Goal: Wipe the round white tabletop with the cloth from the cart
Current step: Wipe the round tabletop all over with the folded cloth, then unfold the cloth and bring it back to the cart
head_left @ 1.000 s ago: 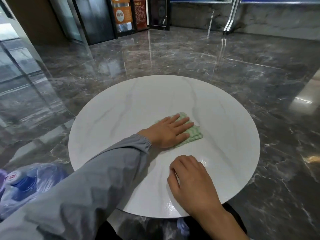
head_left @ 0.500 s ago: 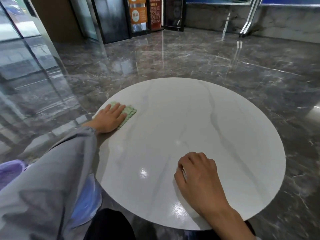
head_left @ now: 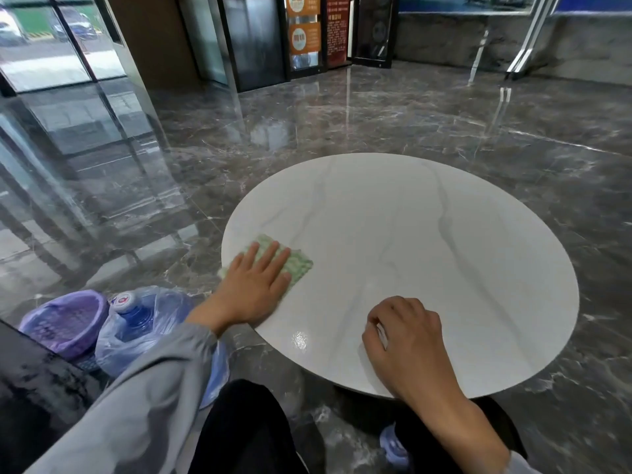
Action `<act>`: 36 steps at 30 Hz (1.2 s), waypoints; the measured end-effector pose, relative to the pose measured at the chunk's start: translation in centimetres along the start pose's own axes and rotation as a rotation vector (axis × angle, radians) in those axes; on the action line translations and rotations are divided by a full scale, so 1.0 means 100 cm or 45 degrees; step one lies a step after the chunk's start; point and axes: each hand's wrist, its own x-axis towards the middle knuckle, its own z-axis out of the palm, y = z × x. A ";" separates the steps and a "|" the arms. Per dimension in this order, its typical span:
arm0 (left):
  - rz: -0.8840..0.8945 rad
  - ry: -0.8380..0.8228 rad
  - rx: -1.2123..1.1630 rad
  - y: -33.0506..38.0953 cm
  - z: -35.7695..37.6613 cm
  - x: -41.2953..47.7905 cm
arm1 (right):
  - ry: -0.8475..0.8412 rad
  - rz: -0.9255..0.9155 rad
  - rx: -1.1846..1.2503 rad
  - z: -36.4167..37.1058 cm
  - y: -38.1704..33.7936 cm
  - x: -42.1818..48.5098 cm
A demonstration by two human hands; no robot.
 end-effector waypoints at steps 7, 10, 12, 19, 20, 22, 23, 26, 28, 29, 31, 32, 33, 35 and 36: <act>0.256 0.008 -0.008 0.081 0.026 -0.060 | -0.007 -0.017 0.169 -0.014 0.004 -0.019; 0.313 0.039 0.018 0.102 0.034 -0.077 | -0.066 -0.085 0.192 -0.025 0.008 -0.030; 0.336 0.049 0.033 0.112 0.038 -0.088 | -0.134 -0.158 0.216 -0.033 0.008 -0.036; 0.523 0.059 -0.365 0.111 0.037 -0.125 | -0.263 -0.412 0.250 -0.041 -0.001 -0.047; 0.561 0.060 -0.400 0.105 0.038 -0.129 | -0.294 -0.460 0.239 -0.041 -0.004 -0.047; 0.639 0.122 -0.351 0.090 0.044 -0.133 | -0.337 -0.563 0.204 -0.038 -0.009 -0.050; 0.663 0.201 -0.321 0.083 0.048 -0.133 | -0.358 -0.595 0.172 -0.037 -0.010 -0.052; 0.672 0.454 -0.398 0.070 0.048 -0.132 | -0.353 -0.629 0.038 -0.036 -0.007 -0.054; 0.700 0.536 -0.363 0.064 0.042 -0.131 | -0.286 -0.645 0.062 -0.033 -0.003 -0.053; 0.713 0.557 -0.315 0.060 0.039 -0.130 | -0.247 -0.652 0.106 -0.032 -0.001 -0.052; 0.709 0.586 -0.265 0.056 0.028 -0.129 | -0.193 -0.604 0.207 -0.032 0.001 -0.050; 0.678 0.588 -0.300 0.056 0.021 -0.129 | -0.186 -0.518 0.273 -0.035 0.001 -0.049; 0.643 0.597 -0.366 0.058 0.011 -0.128 | -0.186 -0.395 0.351 -0.041 0.001 -0.047; 0.553 0.595 -0.574 0.069 -0.010 -0.128 | -0.197 -0.136 0.543 -0.058 -0.002 -0.039; 0.514 0.563 -0.696 0.075 -0.020 -0.126 | -0.174 -0.039 0.642 -0.068 -0.003 -0.034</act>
